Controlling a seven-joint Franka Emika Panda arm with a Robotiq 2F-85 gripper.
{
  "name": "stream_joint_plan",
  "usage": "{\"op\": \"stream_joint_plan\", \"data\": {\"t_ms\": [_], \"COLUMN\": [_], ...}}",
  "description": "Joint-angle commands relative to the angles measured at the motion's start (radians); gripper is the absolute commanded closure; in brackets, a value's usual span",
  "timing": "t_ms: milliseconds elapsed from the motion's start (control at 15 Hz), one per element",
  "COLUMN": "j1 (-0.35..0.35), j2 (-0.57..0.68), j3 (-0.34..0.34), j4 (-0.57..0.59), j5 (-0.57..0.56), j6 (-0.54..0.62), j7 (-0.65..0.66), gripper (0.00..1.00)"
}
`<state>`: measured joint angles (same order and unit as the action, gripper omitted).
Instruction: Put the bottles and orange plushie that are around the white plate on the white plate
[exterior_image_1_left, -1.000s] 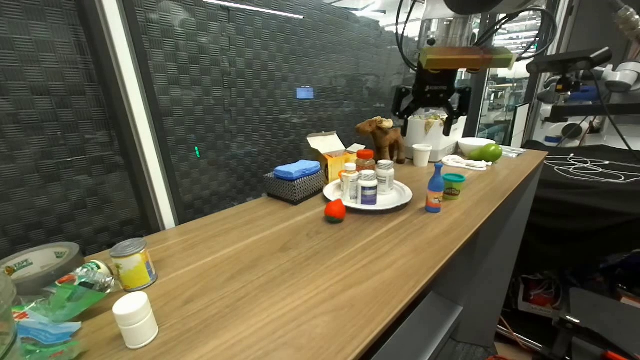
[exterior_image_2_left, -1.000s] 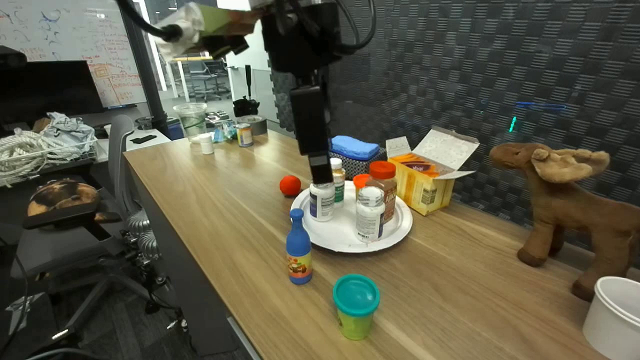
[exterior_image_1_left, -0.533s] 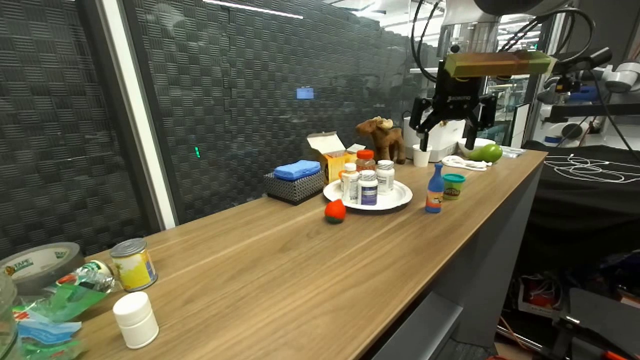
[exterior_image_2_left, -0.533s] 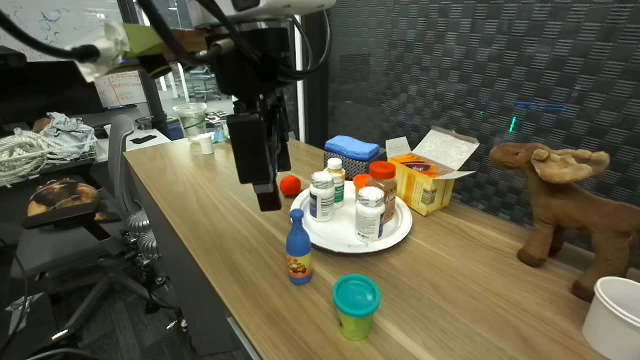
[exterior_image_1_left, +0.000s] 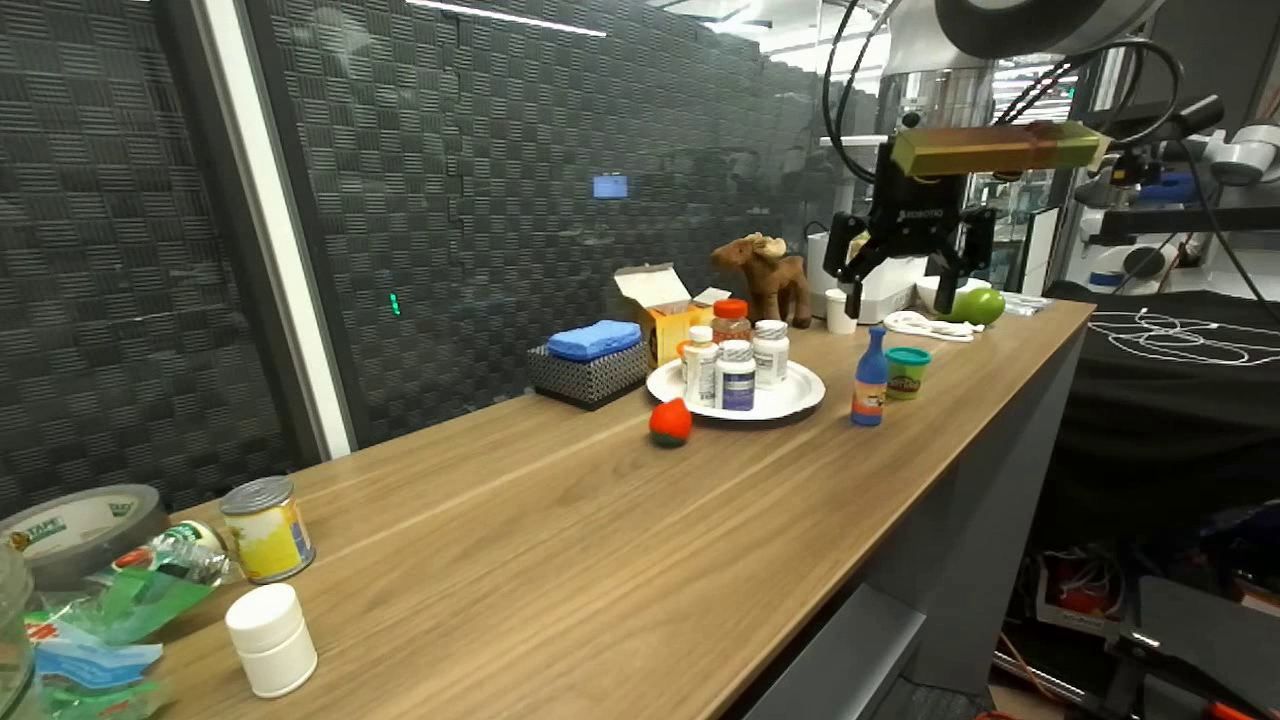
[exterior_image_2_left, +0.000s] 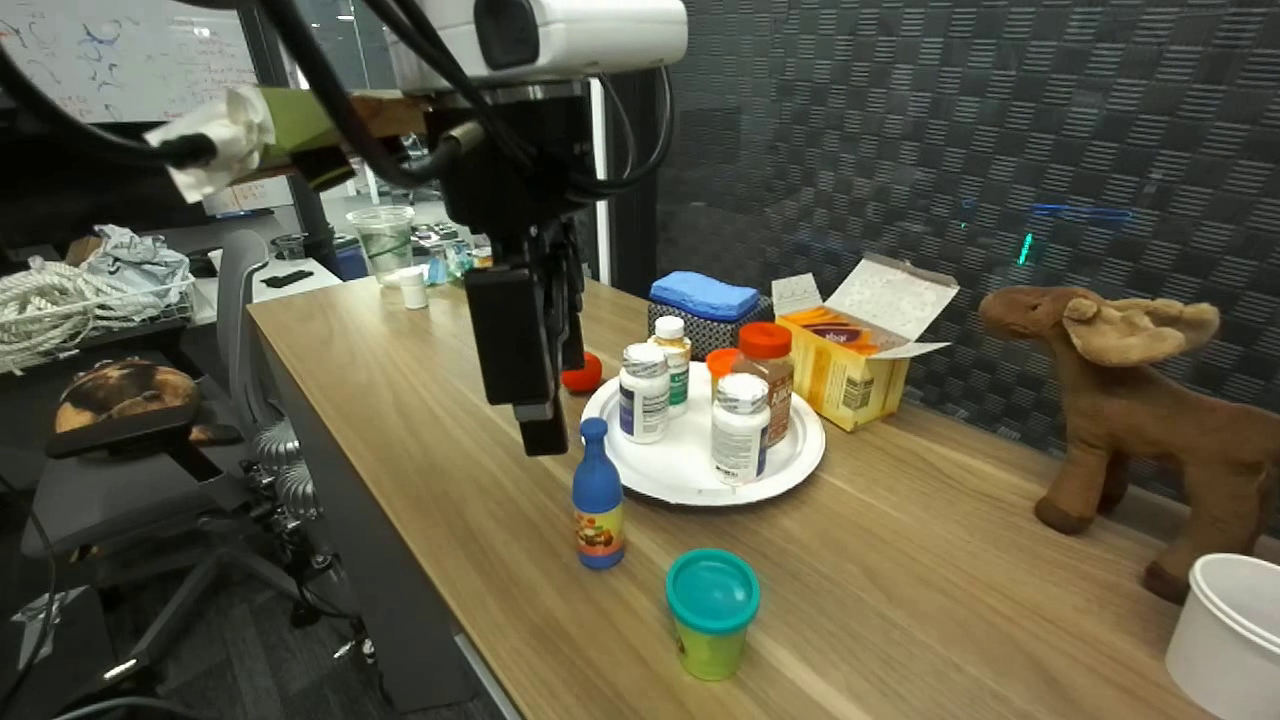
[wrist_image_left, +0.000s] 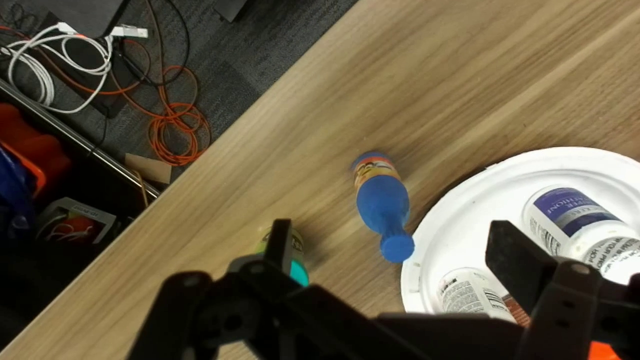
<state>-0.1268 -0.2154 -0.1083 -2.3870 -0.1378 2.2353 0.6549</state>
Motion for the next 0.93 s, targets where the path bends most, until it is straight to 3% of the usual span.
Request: {"op": "stream_joint_plan", "data": {"t_ms": [0, 667, 800, 867], "j1": [-0.018, -0.018, -0.018, -0.018], "j2": [0.044, 0.157, 0.169, 0.172], "j3": [0.004, -0.012, -0.015, -0.016], "j4": [0.049, 0.125, 0.135, 0.138], "j5": [0.039, 0.125, 0.130, 0.132], "j6": [0.010, -0.005, -0.006, -0.007], "j7": [-0.050, -0.127, -0.130, -0.130], "gripper": [0.00, 0.00, 0.28, 0.35]}}
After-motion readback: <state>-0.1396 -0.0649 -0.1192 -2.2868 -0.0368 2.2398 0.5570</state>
